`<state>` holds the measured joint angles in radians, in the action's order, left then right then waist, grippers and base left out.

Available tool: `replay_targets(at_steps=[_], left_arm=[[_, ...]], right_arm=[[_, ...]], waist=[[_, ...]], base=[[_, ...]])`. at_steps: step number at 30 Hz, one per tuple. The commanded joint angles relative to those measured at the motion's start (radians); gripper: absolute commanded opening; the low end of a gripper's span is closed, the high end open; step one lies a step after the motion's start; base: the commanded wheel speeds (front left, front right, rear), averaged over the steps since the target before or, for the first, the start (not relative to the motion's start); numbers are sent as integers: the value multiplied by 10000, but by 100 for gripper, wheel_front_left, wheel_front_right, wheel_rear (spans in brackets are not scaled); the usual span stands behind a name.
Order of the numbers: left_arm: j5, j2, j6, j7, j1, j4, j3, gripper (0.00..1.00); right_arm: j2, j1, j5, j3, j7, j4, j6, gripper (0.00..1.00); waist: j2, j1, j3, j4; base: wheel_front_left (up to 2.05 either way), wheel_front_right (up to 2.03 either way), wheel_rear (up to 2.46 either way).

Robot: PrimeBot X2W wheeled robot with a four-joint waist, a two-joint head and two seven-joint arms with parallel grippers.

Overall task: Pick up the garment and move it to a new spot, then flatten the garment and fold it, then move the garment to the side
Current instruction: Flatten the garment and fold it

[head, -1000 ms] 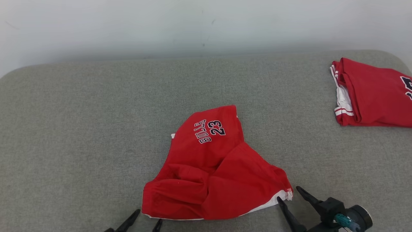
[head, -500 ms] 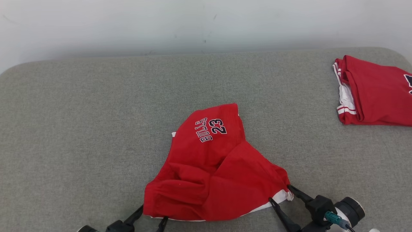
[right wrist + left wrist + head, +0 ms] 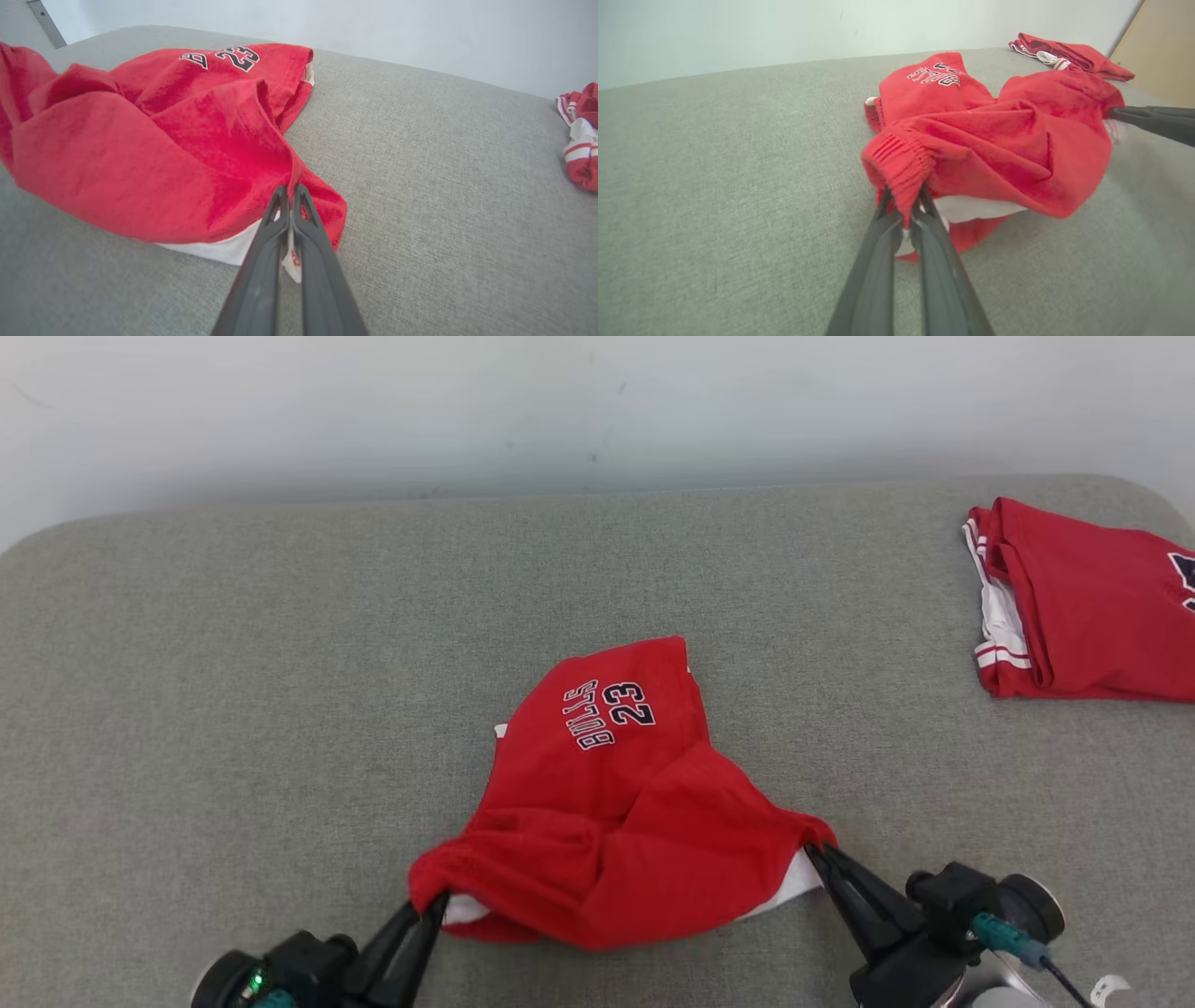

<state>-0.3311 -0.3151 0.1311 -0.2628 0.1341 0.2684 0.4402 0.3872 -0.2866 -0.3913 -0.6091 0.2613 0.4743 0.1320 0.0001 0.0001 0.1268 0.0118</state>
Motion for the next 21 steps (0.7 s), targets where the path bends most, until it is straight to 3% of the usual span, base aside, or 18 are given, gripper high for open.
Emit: replay_targets(at_steps=[1, 10, 15, 21], left_arm=[[-194, -49, -17, -22, -22, -406, -220, 0], [-842, -800, -17, -15, 1933, -1247, -50, 0], [-1800, -1276, -18, 738, 4880, -1229, 713, 0], [-3025, -1293, -17, 1731, 9365, -268, 1387, 0]], right_arm=[[105, -36, -312, 97, 47, -384, -31, 0], [547, -1415, -1881, 129, -62, -1774, -31, 0], [722, -3372, -3315, 359, -643, -2320, -31, 0], [637, -6701, -4903, 1100, -1514, -2064, -30, 0]], waist=[[-1, -1, -5, -53], [-1, -1, 328, -258], [-1, -1, 1401, -339], [-1, -1, 3238, -320]], base=[[0, 0, 0], [0, 0, 0], [0, 0, 0], [0, 0, 0]])
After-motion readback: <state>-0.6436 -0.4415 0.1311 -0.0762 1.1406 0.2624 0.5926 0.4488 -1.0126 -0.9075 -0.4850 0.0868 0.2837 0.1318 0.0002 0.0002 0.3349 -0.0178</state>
